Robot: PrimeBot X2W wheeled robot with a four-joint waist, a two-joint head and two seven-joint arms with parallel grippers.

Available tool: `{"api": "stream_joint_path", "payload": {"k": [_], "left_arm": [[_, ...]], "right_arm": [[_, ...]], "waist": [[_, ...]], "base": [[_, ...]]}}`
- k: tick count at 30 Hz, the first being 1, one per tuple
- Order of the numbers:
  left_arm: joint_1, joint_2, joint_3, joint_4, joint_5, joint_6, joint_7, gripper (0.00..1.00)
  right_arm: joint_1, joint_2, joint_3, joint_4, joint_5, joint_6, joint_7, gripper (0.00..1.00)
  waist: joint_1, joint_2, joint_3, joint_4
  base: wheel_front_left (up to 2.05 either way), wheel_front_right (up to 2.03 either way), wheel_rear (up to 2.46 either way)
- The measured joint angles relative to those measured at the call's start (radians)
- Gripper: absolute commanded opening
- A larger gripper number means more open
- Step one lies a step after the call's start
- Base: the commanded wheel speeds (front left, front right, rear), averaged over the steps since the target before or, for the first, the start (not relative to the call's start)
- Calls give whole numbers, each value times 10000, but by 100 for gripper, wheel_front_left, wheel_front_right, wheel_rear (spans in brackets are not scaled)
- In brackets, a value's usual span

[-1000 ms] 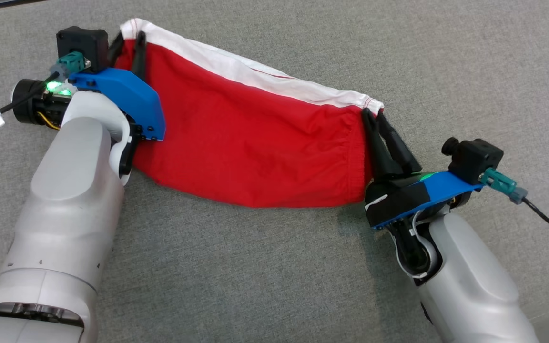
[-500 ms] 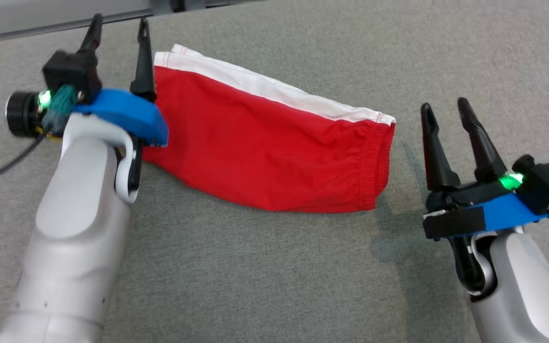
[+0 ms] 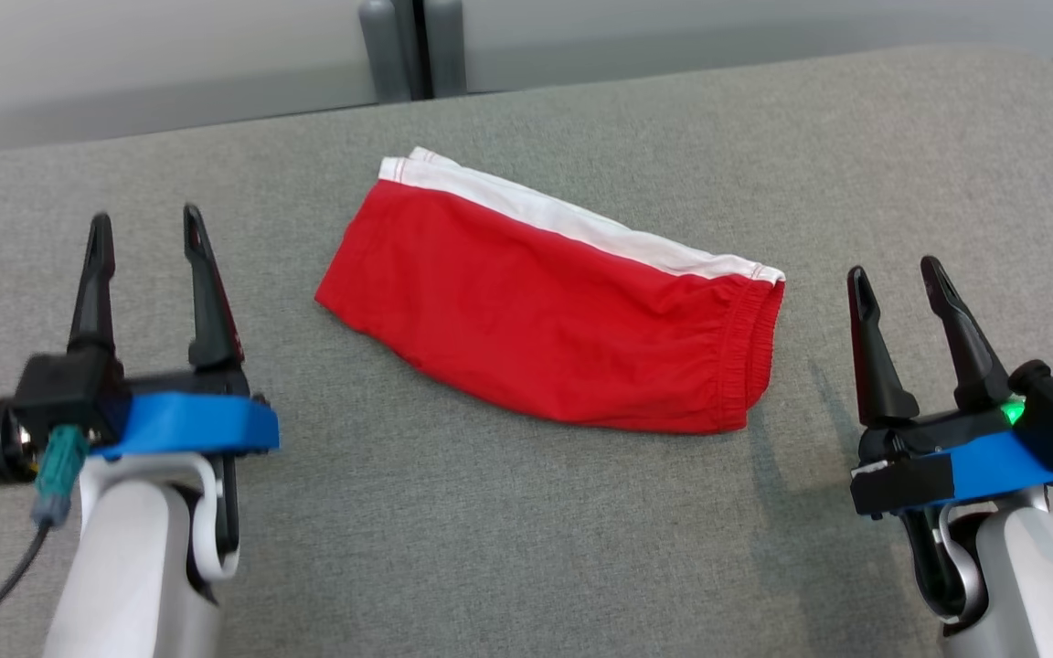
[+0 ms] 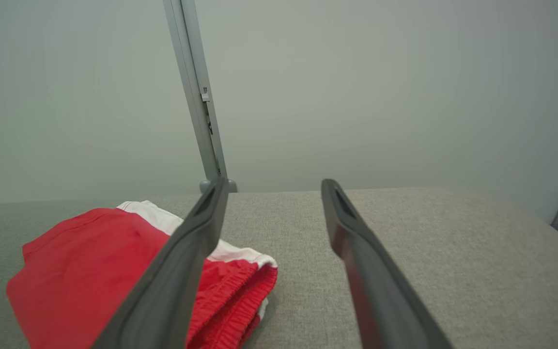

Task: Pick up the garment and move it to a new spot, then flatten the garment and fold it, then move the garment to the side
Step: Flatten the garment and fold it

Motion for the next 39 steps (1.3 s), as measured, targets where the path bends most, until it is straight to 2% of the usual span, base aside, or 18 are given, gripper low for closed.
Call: {"api": "stream_joint_path", "payload": {"k": [6,9,14,27,33,39], "left_arm": [[1395,10,245,-790,81,46,-10,100],[2053,92,169,-679,-61,-236,59,100],[2244,240,19,-631,-123,-428,385,100],[2346,378,-113,-767,-194,-391,625,100],[1438,384,-598,-690,-107,-713,976,100],[-500,113,-1302,472,-161,-1350,2092,100]], "right_arm": [[456,12,-132,-130,-86,0,290,100],[776,12,-205,-186,-98,0,543,100],[985,17,-305,-311,-100,0,825,100],[1163,100,-387,-627,-94,0,1055,100],[1075,107,-393,-828,-75,0,1060,100],[750,130,-330,-943,-52,0,1026,100]], "waist": [[1,-1,-469,198],[0,-1,-739,269],[2,0,-925,311],[2,0,-906,317],[2,2,-406,240],[5,4,306,97]], "base": [[0,0,0],[0,0,0],[0,0,0],[0,0,0],[0,0,0],[0,0,0]]}}
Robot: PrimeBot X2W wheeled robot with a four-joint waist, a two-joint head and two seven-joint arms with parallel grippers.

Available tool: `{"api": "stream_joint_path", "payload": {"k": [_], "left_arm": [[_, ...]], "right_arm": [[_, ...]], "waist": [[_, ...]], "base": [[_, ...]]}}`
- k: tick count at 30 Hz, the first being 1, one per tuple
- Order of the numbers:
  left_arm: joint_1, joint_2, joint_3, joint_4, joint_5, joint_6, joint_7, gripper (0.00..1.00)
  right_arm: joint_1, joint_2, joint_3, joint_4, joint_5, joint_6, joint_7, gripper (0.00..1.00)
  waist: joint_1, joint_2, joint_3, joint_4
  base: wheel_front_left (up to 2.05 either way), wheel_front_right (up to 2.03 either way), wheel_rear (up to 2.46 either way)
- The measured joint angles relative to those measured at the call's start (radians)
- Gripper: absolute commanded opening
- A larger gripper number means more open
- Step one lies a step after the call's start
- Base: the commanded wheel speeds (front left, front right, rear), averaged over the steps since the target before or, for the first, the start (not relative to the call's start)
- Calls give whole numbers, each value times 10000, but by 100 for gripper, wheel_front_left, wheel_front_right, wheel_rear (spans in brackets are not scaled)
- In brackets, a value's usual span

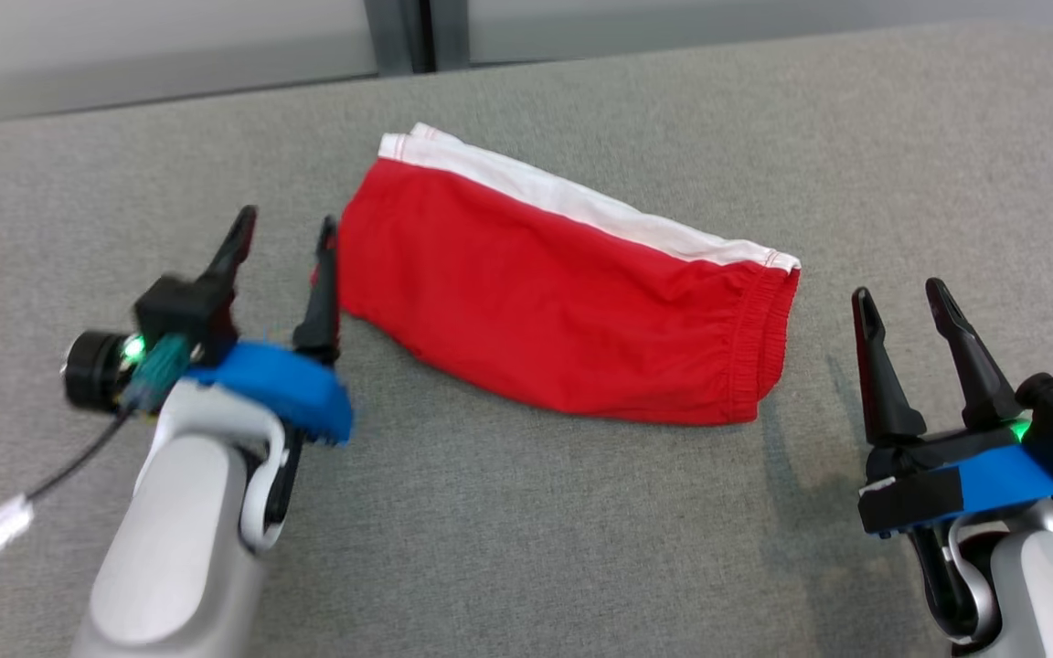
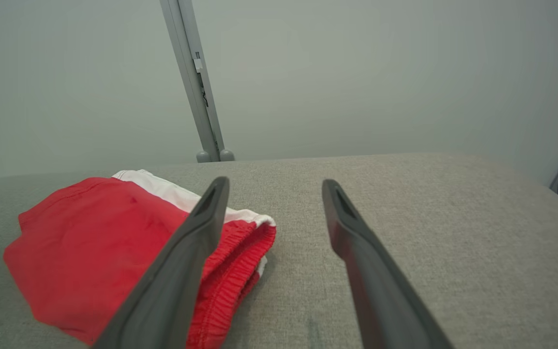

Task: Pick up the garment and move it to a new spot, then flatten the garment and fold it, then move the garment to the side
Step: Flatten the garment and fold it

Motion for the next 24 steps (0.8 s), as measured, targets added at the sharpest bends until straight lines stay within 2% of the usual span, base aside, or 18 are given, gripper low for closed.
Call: {"api": "stream_joint_path", "payload": {"k": [5,13,17,21,22,23,24], "left_arm": [[-1268,-96,-424,1624,-111,-336,1183,100],[-2536,192,-876,3724,-90,-514,2805,100],[-2975,242,-1114,4439,2,-527,3649,100],[-3273,278,-1384,4771,6,-608,4038,100],[-3336,276,-1373,4849,-84,-616,4100,93],[-3384,280,-1379,4895,-171,-631,4130,32],[-3407,280,-1406,4934,-222,-673,4132,0]], "right_arm": [[-261,100,163,123,182,2,-127,100],[-394,199,123,491,380,0,-393,100],[-451,236,128,625,456,0,-483,100],[-559,263,167,713,554,0,-571,100],[-579,278,176,725,575,0,-598,100],[-603,293,186,736,596,0,-608,100],[-627,299,190,752,596,0,-646,100]], "waist": [[0,1,439,-275],[-1,1,751,-580],[-3,0,838,-658],[-5,-2,902,-720],[-5,-2,914,-726],[-5,-2,926,-732],[-5,-3,927,-734]], "base": [[0,0,0],[0,0,0],[0,0,0],[0,0,0],[0,0,0],[0,0,0],[0,0,0]]}}
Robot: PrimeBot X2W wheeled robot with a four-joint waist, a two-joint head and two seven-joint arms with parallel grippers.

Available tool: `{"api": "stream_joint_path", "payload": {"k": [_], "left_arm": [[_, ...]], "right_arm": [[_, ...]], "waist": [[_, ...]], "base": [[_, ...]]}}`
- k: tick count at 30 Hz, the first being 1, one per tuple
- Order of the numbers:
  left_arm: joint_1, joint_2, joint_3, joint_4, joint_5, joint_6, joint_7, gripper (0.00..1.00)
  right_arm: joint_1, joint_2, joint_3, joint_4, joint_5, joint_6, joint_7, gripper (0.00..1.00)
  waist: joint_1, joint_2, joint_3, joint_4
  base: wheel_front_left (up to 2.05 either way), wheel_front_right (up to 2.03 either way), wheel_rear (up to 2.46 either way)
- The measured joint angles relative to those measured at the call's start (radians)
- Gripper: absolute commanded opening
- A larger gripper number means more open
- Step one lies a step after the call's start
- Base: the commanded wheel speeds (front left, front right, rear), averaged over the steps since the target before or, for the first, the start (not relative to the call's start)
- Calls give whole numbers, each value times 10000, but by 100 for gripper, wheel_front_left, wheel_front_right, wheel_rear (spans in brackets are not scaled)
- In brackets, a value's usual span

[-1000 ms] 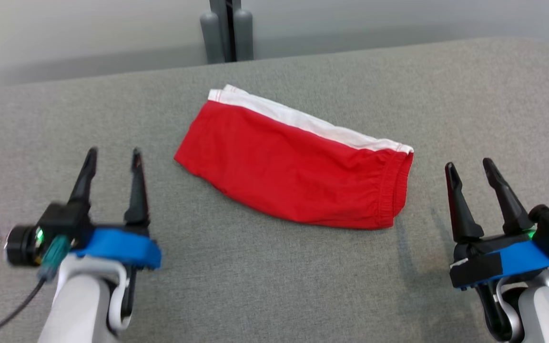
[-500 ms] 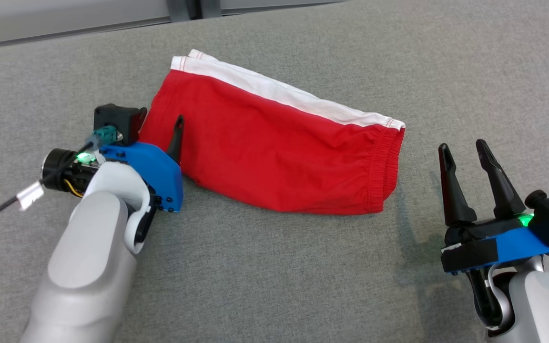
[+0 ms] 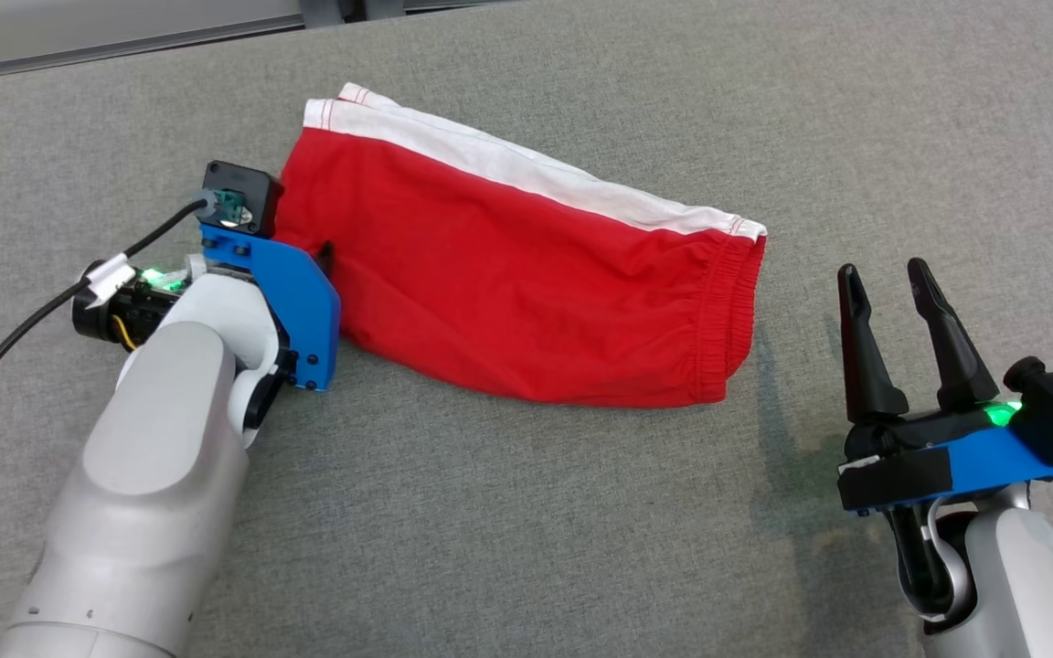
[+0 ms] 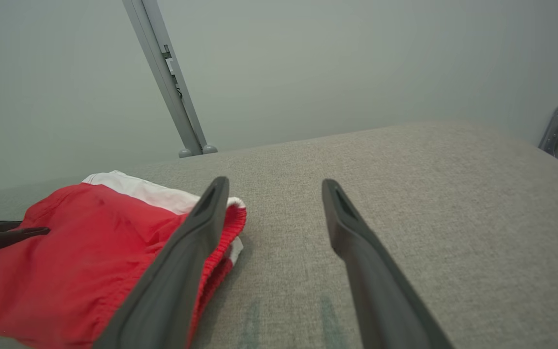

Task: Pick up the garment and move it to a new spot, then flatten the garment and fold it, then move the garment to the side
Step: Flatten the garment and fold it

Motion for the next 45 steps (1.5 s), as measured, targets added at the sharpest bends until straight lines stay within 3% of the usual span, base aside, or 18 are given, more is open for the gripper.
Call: {"api": "stream_joint_path", "payload": {"k": [8,17,27,29,35,42,45], "left_arm": [[356,-59,-125,-194,-282,40,-512,0],[3121,150,351,-2263,-725,1106,-1158,0],[5943,201,627,-4968,-1243,2023,-635,0],[6072,199,673,-5193,-1223,2148,-765,100],[6288,127,834,-6161,-892,2529,-2268,100],[6194,355,1151,-6817,-548,2533,-4328,100],[6301,535,1342,-6943,-552,2575,-4658,100]], "right_arm": [[134,23,-98,167,-6,0,-86,100],[731,105,-161,123,-173,0,92,100],[1240,73,-224,-130,-182,0,391,100],[1244,58,-211,-173,-190,0,449,100],[1399,-61,-322,-462,-428,0,748,100],[1447,-173,-316,-844,-610,0,1183,100],[1489,-190,-343,-1037,-660,0,1363,100]], "waist": [[4,2,-295,175],[2,1,-1167,461],[1,1,-1746,607],[1,1,-1771,606],[1,1,-1972,725],[0,1,-2272,893],[2,1,-2402,955]], "base": [[0,0,0],[0,0,0],[0,0,0],[0,0,0],[0,0,0],[0,0,0],[0,0,0]]}}
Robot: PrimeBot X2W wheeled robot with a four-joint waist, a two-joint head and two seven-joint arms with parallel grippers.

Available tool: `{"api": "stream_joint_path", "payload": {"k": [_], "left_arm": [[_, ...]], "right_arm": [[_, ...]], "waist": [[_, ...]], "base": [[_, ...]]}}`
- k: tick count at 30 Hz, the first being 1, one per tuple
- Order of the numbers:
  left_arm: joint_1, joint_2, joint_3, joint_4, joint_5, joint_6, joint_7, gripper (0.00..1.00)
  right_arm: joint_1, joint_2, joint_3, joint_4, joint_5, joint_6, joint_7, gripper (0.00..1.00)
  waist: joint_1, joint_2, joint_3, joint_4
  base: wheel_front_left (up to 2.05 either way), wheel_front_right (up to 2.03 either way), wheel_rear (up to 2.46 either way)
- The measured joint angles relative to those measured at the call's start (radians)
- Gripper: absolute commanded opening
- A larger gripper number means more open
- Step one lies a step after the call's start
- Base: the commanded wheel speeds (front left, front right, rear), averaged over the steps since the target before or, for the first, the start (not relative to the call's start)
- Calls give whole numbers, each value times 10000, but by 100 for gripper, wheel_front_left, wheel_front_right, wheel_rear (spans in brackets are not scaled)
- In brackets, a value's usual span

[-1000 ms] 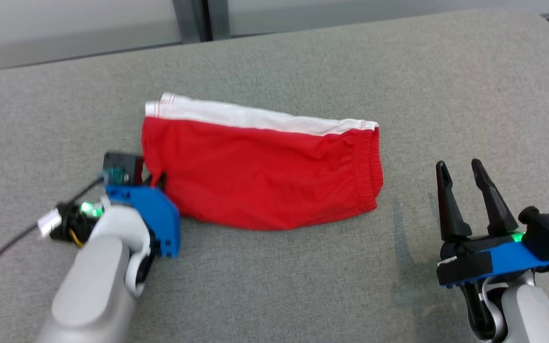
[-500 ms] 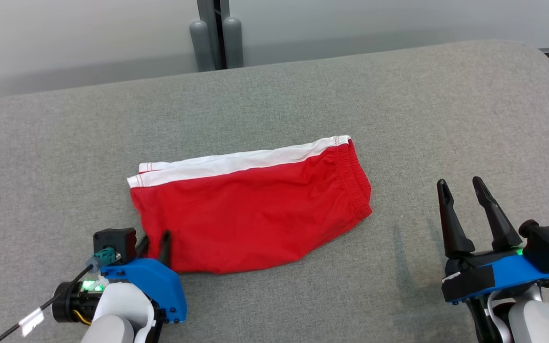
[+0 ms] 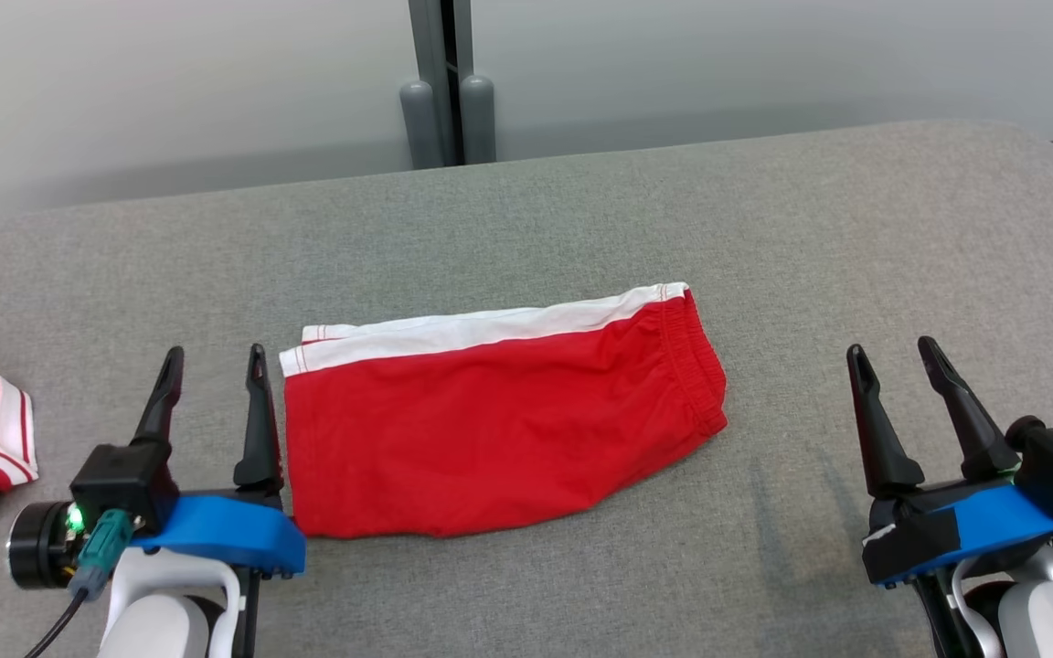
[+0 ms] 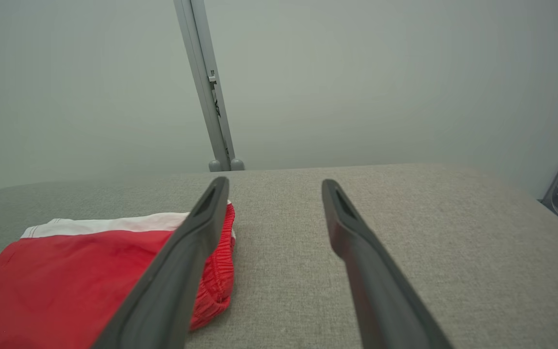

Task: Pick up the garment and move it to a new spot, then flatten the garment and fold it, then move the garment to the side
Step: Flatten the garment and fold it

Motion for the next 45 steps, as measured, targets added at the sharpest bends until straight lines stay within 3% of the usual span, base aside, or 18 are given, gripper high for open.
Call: {"api": "stream_joint_path", "payload": {"k": [20,32,41,45], "left_arm": [[422,278,-19,-619,-226,-96,-196,100],[-611,6,-476,-456,-84,-311,-560,100],[-1080,-188,-752,-88,-52,-439,-849,100],[-1267,-234,-807,27,-50,-487,-953,100]], "right_arm": [[366,-75,-224,-464,-113,0,736,100],[-1199,-211,1467,1877,-12,0,1058,100],[-1910,-244,616,3626,-226,0,802,100],[-2209,-224,794,4063,25,0,836,100]], "waist": [[0,-1,7,318],[2,0,1159,1067],[1,0,1660,1538],[1,0,1812,1603]], "base": [[0,0,0],[0,0,0],[0,0,0],[0,0,0]]}}
